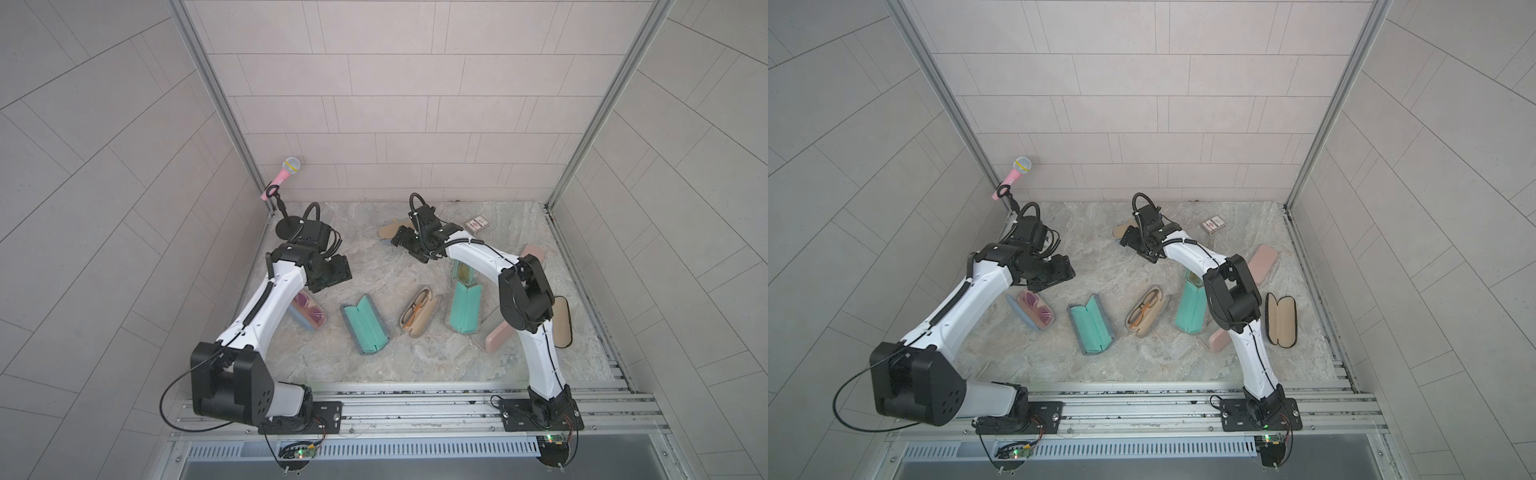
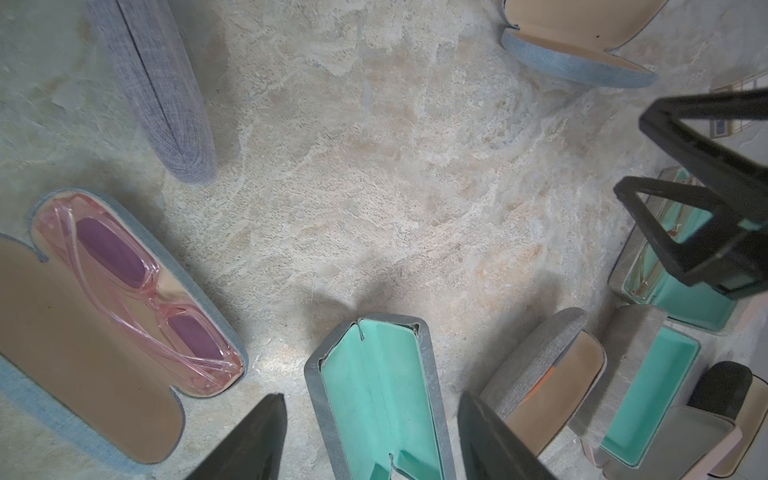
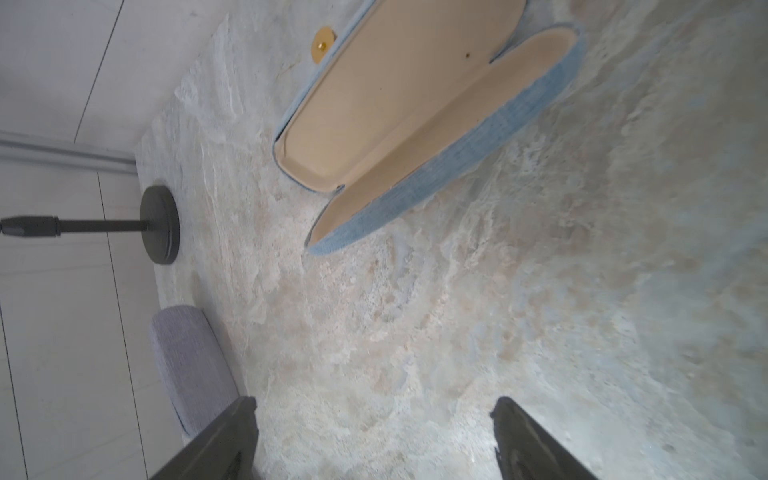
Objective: Close the glasses case
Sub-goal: Move the glasses case to the center of the board.
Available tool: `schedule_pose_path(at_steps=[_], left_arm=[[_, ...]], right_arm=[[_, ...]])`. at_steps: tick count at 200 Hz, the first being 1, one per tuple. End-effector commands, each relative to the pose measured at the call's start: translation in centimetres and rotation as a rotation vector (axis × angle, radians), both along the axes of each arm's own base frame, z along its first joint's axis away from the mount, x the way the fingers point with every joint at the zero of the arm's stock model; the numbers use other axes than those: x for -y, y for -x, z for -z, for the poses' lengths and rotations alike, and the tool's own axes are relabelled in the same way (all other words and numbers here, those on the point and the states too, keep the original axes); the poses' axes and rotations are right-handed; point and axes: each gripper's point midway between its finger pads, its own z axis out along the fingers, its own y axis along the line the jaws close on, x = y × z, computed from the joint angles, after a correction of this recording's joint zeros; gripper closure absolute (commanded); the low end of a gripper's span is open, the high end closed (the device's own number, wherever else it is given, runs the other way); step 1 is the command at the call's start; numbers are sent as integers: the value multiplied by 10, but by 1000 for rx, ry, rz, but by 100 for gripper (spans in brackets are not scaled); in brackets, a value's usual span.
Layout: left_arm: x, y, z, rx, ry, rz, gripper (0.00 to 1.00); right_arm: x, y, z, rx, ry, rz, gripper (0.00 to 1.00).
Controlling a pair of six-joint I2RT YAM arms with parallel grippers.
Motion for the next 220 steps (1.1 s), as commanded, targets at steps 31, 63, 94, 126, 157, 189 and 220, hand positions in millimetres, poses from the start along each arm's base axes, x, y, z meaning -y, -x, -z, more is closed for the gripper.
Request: schedule_pose_path(at_steps=[31,63,94,126,157,189,220], left_arm=[[1,13,-3,3,-6,34,28],[-1,17,0,-11,-12,37,28],[-3,19,7,-28,-22,32,28],[-2,19,10,-37,-23,32,28],[-3,20,17,-56,-31,32,28],[-2,20,25,-73,-26,32,28],[-3,19,30,-84,-33,35,28]], right_arm=[[20,-30,16,-34,-57,205,13],[28,-43,26,-39,-75,253,15],[33,-53,36,-49,-83,260,18],[39,-65,42,-39,-93,268,19],[38,-74,46,-24,-109,250,20],[39,-82,53,-26,-126,241,22],[39,-89,56,-23,-138,232,26]])
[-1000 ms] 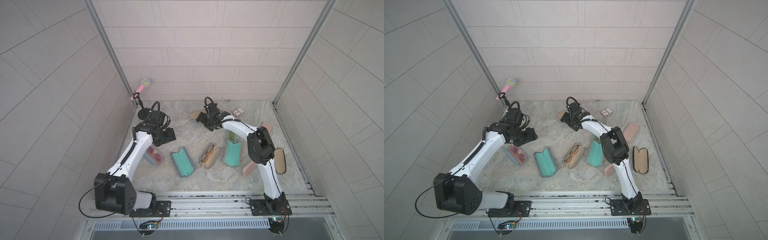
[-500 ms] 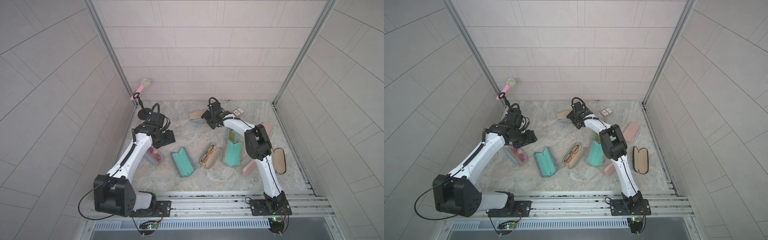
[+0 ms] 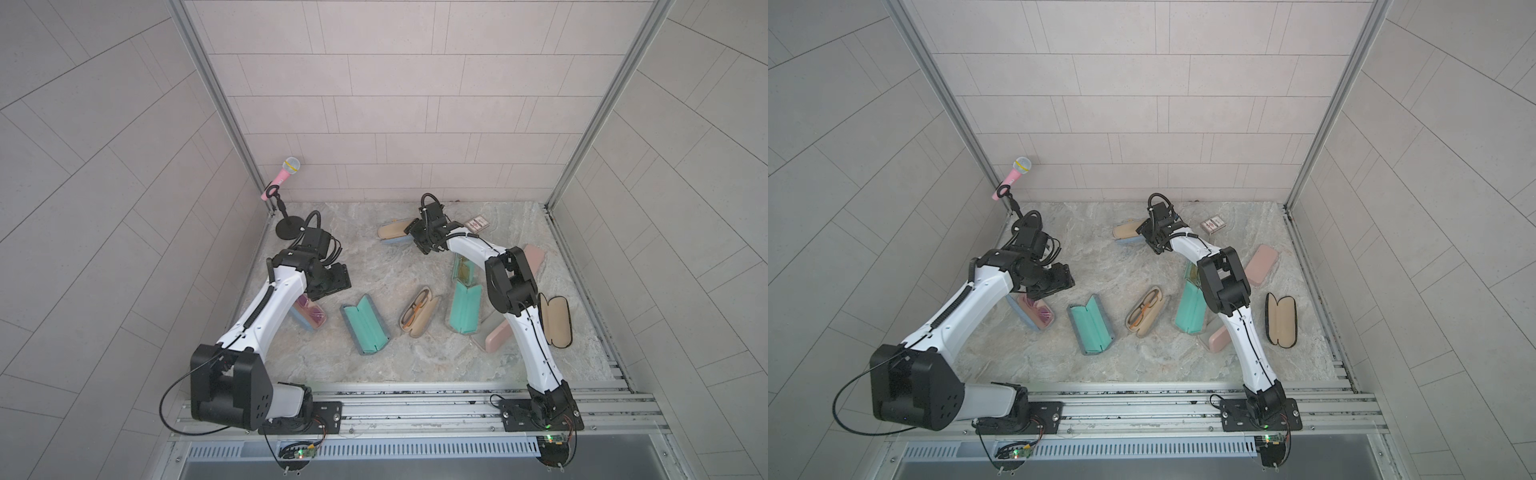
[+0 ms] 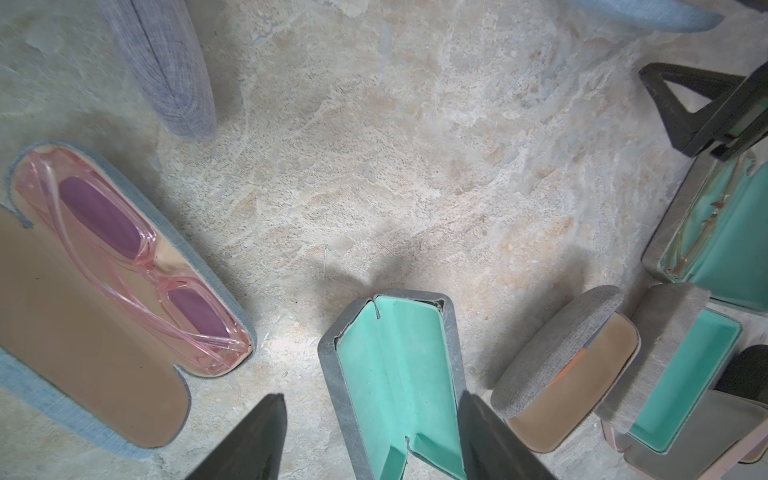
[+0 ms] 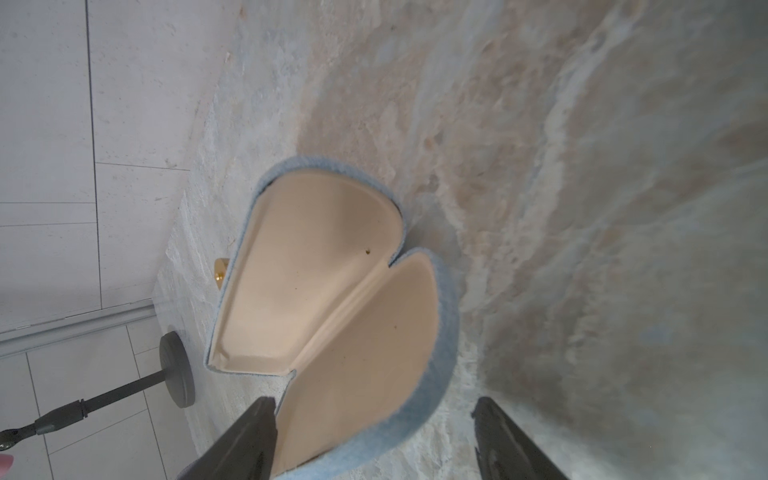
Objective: Close the glasses case
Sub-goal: Move the glasses case to the center of the board.
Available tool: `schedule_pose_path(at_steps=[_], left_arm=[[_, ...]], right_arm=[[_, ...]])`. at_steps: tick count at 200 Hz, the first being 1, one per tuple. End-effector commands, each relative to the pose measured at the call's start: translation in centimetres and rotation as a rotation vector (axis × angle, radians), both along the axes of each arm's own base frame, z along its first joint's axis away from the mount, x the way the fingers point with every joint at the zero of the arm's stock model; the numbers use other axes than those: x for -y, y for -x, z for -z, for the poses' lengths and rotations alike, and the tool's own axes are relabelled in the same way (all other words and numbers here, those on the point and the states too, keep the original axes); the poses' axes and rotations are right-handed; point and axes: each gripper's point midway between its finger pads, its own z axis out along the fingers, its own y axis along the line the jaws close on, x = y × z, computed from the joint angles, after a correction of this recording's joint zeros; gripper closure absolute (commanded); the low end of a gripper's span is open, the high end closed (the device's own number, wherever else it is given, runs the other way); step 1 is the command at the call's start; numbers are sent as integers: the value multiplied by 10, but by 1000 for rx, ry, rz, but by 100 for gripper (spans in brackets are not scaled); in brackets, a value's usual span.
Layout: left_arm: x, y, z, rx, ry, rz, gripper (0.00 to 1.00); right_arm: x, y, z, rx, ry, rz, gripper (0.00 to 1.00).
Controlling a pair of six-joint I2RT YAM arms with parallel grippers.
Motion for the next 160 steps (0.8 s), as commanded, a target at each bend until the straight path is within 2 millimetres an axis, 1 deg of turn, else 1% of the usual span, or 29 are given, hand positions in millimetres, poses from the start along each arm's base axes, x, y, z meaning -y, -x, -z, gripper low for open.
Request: schedule_pose_path(at_steps=[1,27,40,63,95,137,160], left_arm=[[-1,3,8,-20,-19,16,28],[0,2,10,-26,-19,19,28],[0,2,12,-30,-20,19,28],[0,3,14,-33,-21,21,28],[-1,3,16,-32,-22,18,28],[0,5,19,-37,-17,11,28],[1,4,19,-31,-9,6,28]], right_arm=[[-1,-6,7,-4,-15,-1,26],[-3,-8,12,-11,-22,-9,35],[-3,-8,13,-13,-21,-12,41],[-3,-7,11,-12,-20,-20,50],[-2,-5,9,-13,-10,-33,60],[1,7,12,-30,5,-52,71],[5,18,11,-37,18,-70,74]])
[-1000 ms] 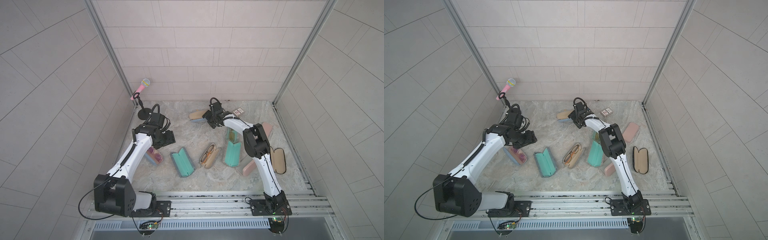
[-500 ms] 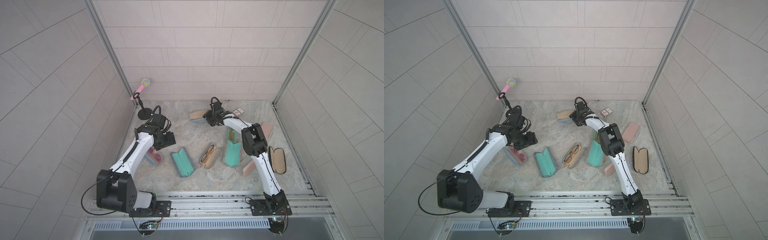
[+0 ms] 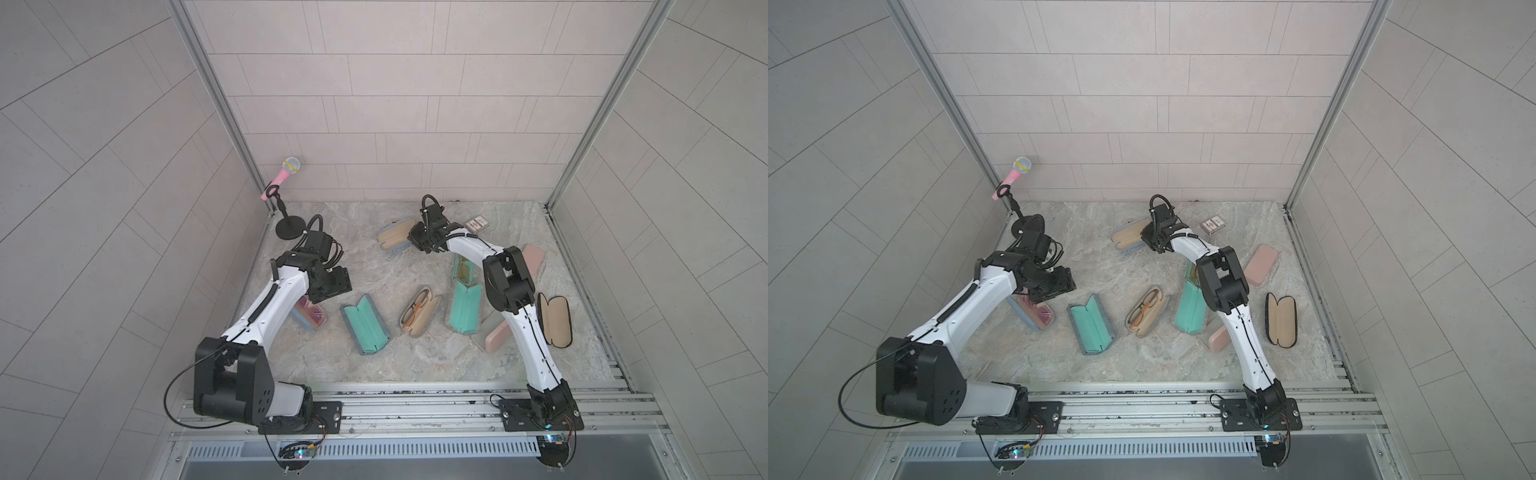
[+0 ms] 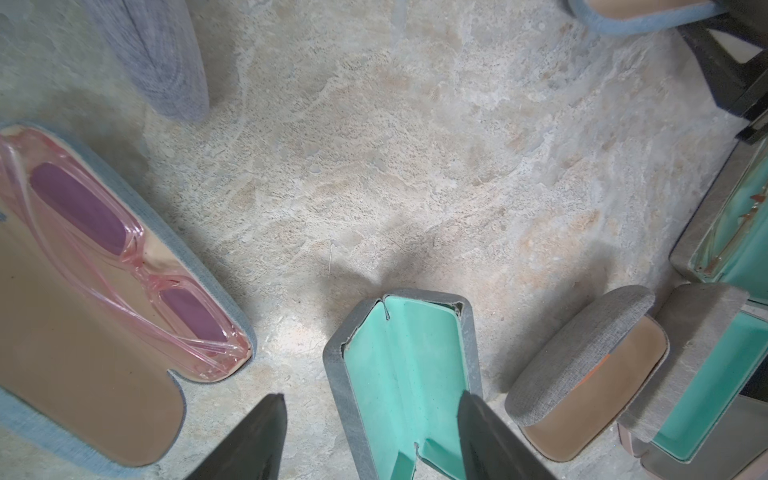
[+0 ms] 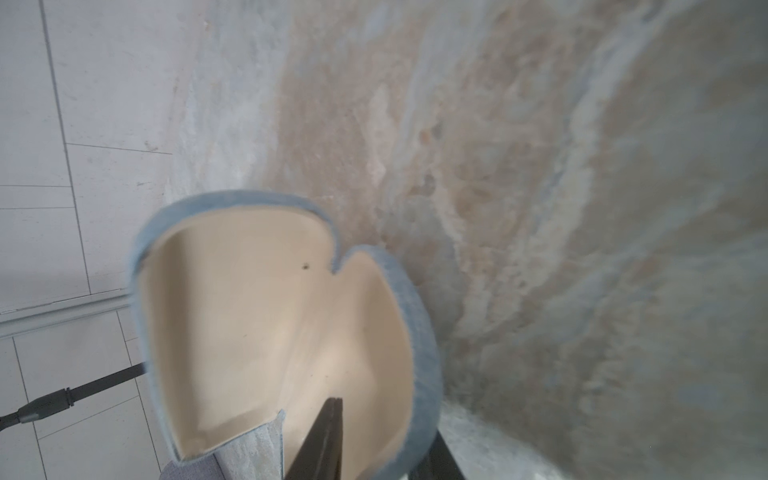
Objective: Close the glasses case
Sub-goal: Move the glasses case to the center of the board.
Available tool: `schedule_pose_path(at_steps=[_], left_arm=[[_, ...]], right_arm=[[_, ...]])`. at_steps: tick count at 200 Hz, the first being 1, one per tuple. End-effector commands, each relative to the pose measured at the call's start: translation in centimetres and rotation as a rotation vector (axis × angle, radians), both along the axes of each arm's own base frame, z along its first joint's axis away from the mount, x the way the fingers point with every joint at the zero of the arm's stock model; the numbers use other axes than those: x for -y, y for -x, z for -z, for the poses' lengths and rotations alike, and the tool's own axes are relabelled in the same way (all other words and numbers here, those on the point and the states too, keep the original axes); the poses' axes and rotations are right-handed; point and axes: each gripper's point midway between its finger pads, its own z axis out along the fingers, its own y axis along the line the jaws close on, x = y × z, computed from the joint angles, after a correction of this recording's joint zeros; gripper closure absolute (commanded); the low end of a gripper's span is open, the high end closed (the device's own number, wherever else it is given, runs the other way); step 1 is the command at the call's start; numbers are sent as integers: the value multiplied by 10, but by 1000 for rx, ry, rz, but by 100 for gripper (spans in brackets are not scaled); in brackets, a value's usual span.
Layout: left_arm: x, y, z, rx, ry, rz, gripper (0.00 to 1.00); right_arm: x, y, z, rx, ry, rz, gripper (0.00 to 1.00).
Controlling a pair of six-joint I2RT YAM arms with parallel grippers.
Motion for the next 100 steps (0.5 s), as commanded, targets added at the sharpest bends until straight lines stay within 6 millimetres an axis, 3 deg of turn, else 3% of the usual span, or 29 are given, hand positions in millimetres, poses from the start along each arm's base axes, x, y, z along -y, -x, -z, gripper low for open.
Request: schedule_pose_path(at_steps=[1,66,100], left_arm=[[0,2,4,-5,-4,2,28],[2,0,1,12,12,-12,28],[2,-1,2,14,14,-15,28]], right_arm=[[6,13,-12,-6,14,-14,74],[22,64,-18,-24,45,-81,75],[28,78,-17,-35,62,-102,75]])
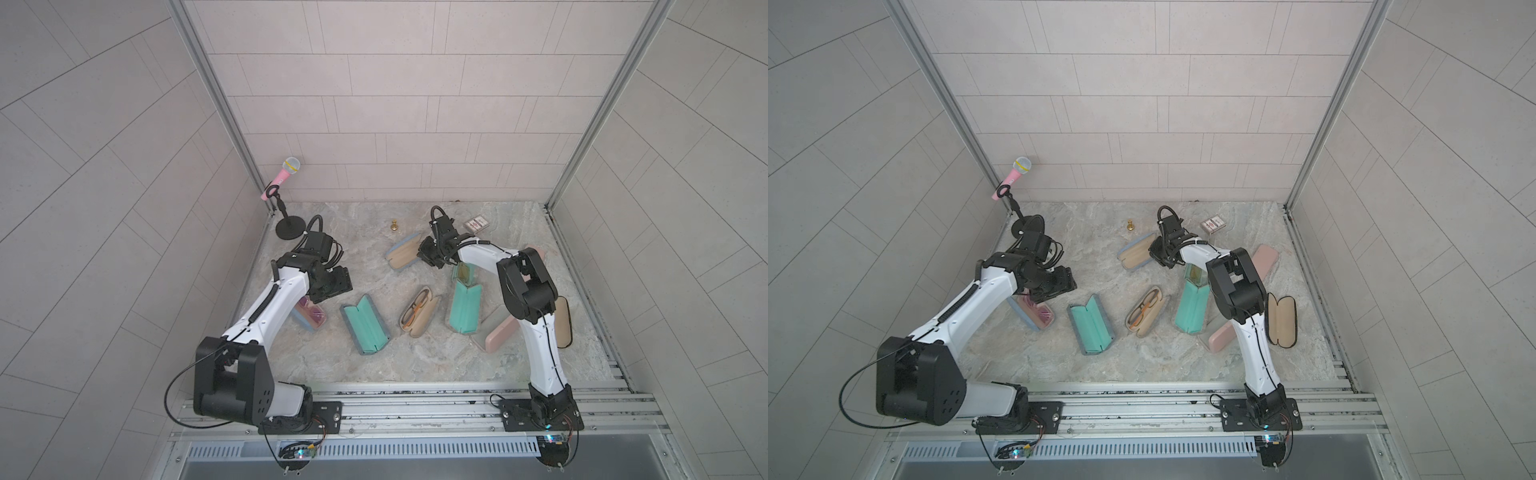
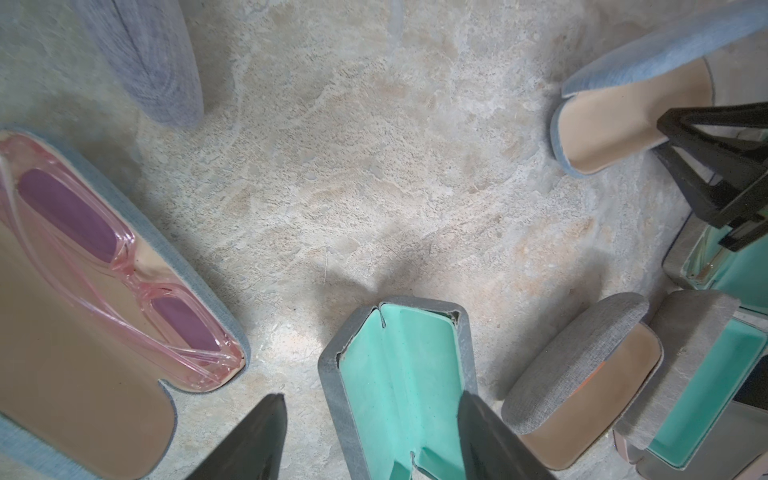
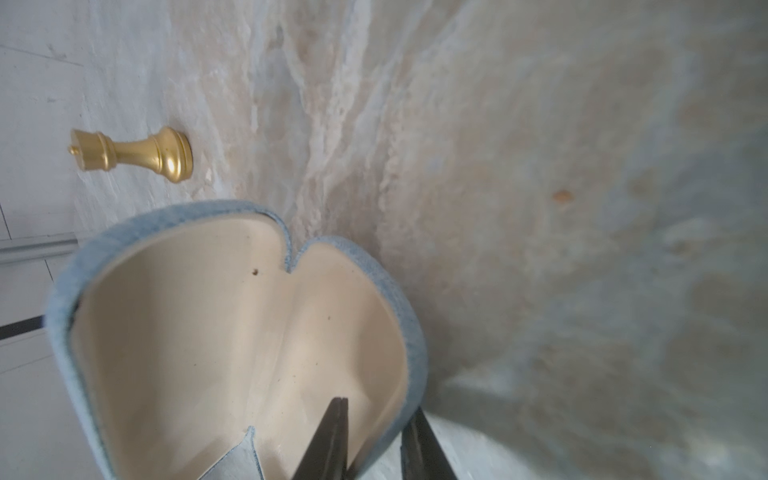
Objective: Close the glasses case
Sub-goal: Move the glasses case to the center of the board.
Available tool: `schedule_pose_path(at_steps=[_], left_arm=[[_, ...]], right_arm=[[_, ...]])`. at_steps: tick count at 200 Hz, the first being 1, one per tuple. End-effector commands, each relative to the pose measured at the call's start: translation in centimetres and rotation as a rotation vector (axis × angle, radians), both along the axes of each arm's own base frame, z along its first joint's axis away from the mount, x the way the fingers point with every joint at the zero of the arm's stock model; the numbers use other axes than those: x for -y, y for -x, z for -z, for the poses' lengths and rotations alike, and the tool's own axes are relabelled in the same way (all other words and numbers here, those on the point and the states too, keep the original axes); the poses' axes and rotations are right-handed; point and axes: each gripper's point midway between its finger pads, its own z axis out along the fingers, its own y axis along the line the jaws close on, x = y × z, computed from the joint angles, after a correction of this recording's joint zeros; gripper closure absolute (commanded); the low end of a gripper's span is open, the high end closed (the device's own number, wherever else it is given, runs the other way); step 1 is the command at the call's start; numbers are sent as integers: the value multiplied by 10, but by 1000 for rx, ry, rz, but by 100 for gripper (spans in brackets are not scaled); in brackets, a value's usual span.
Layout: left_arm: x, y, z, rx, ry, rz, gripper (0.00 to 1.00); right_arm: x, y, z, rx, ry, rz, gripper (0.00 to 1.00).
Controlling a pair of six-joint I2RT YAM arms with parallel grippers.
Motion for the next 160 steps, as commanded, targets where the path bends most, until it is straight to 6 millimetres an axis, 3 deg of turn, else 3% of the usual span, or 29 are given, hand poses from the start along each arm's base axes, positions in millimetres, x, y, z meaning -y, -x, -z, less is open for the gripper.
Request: schedule_pose_path(at_steps=[1,45,92,160], left_arm=[[1,2,0,3,3,-2,28],[2,0,1,3,5,0,28],[10,-8,5,-5,9,15,28],[28,-17,5,-4,-7,51,28]], right_arm=[[2,6,-18,29,2,-22,75],[1,26,-16,-7,26,-101,75],[4,50,-30,-29,94,-263,75],[-3,58,-43,-59,124,-467,74]])
